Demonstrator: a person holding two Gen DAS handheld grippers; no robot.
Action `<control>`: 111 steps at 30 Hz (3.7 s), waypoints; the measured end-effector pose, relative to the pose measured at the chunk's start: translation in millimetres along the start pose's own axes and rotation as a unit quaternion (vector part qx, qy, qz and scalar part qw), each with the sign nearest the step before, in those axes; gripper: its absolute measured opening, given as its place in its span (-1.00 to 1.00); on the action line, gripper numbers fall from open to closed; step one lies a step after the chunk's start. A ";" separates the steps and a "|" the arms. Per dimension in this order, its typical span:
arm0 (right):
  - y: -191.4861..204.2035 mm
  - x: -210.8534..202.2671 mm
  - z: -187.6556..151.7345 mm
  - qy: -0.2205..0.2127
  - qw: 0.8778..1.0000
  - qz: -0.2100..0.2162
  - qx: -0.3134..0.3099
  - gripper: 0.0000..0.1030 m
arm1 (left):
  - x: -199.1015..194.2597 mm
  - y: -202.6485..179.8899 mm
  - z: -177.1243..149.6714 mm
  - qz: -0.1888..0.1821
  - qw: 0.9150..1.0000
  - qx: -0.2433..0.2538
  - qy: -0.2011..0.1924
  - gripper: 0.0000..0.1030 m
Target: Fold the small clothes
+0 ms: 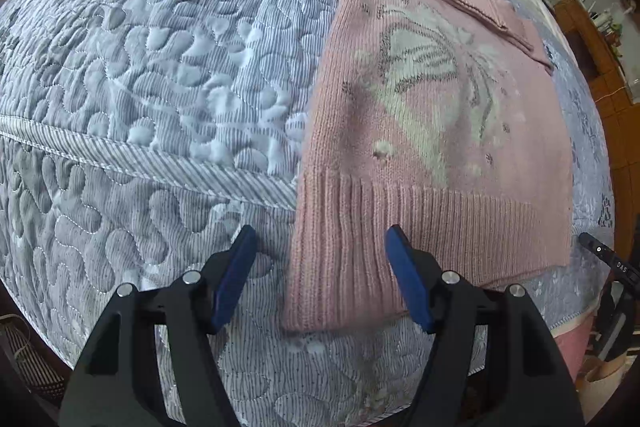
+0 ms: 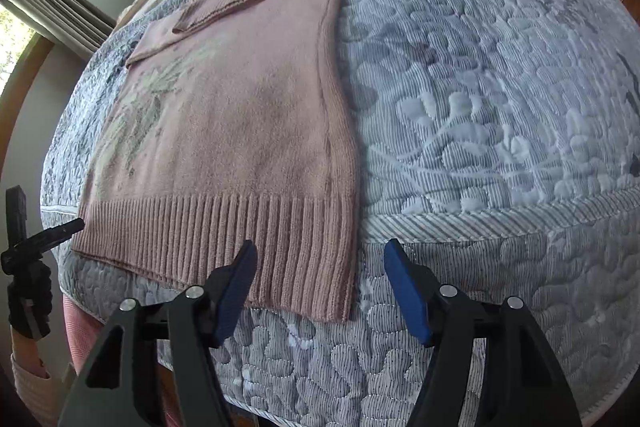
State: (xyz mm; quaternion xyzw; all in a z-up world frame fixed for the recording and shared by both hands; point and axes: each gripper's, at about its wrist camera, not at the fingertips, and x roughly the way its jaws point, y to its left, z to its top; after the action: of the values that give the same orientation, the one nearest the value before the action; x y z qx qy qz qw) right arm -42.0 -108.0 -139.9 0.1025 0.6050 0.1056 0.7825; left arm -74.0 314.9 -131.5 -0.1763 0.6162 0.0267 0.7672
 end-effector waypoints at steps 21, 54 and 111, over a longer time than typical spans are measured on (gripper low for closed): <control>3.2 25.9 -15.6 0.045 0.998 0.037 0.000 -0.77 | 4.7 7.2 -11.5 -0.064 0.997 -0.031 0.013 -0.57; -23.6 19.5 166.0 0.006 0.981 0.159 0.108 -0.80 | 20.2 8.2 135.1 -0.130 0.983 -0.125 -0.036 -0.69; 29.7 -23.1 141.4 -0.059 0.990 0.044 -0.121 -0.82 | -33.6 -44.7 105.1 -0.017 0.983 0.089 -0.160 -0.84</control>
State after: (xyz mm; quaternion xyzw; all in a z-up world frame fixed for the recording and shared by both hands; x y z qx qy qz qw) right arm 88.0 -90.9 -75.1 0.0397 0.5356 0.2055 0.8181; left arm 27.9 310.9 -70.1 -0.1117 0.4820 -0.0133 0.8689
